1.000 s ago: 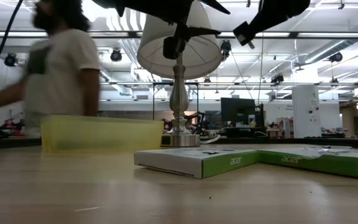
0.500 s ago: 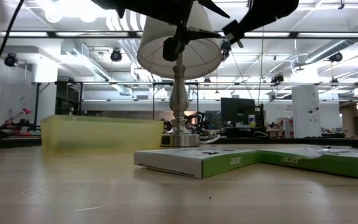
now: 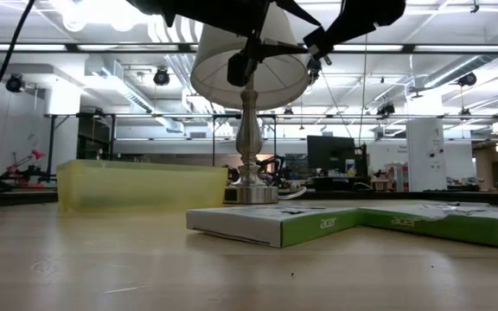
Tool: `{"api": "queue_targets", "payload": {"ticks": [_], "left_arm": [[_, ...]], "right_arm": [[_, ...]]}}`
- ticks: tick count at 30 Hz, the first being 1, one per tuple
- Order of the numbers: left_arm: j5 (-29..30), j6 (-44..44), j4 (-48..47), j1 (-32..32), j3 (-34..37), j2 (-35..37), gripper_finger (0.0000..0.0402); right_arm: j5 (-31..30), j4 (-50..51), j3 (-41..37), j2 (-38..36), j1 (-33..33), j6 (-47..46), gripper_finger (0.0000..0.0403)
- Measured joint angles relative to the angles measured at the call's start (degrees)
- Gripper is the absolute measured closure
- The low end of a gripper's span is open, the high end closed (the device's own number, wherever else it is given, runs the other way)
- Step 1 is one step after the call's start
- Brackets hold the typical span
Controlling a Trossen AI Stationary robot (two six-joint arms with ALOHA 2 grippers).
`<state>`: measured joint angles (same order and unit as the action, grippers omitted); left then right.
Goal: Pick and place items into bin
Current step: Put the black charger adapter into the black bin
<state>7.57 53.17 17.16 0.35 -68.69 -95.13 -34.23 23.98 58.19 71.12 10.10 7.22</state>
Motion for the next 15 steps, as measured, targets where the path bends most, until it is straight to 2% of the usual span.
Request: {"api": "queue_targets", "payload": {"ticks": [15], "left_arm": [[-1.34,-7.92,-6.36,0.01,-3.48,0.14,0.0237]], "right_arm": [[-0.45,0.0,0.57,1.15,-0.52,2.38,0.0273]]}}
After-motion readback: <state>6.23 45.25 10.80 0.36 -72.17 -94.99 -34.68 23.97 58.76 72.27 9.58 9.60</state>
